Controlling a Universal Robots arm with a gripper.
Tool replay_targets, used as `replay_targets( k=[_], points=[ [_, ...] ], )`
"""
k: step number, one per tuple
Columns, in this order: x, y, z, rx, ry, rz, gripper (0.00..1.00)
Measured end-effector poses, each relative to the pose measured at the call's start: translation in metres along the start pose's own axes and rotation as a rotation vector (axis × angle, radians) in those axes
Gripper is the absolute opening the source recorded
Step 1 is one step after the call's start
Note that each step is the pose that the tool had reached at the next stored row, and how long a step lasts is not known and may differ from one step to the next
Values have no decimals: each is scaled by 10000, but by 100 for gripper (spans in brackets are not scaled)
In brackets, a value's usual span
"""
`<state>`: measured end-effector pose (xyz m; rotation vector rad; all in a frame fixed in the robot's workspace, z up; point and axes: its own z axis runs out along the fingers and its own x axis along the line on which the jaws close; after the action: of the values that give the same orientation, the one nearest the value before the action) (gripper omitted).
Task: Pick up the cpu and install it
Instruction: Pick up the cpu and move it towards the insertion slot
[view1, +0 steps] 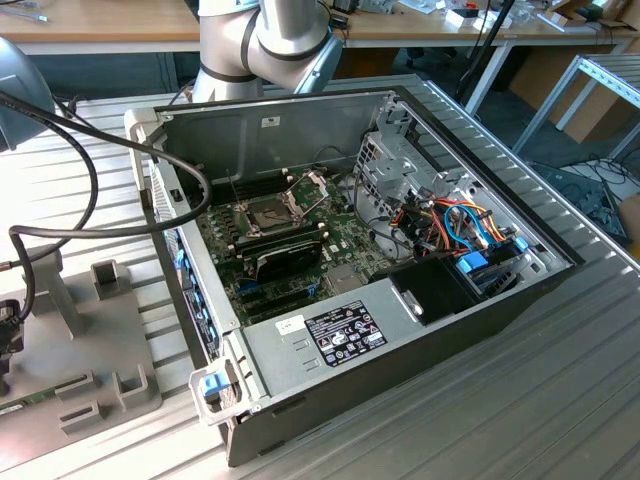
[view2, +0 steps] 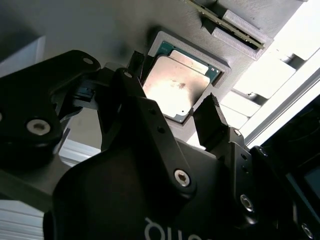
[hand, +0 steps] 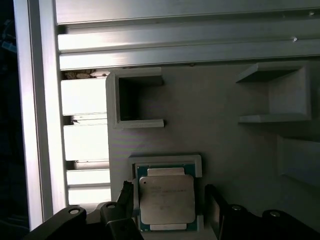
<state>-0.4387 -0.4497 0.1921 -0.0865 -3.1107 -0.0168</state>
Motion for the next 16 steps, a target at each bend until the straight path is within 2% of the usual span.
replay_targets(
  k=[16],
  points=[
    [-2,0,0,13,4,-410,67]
  ],
)
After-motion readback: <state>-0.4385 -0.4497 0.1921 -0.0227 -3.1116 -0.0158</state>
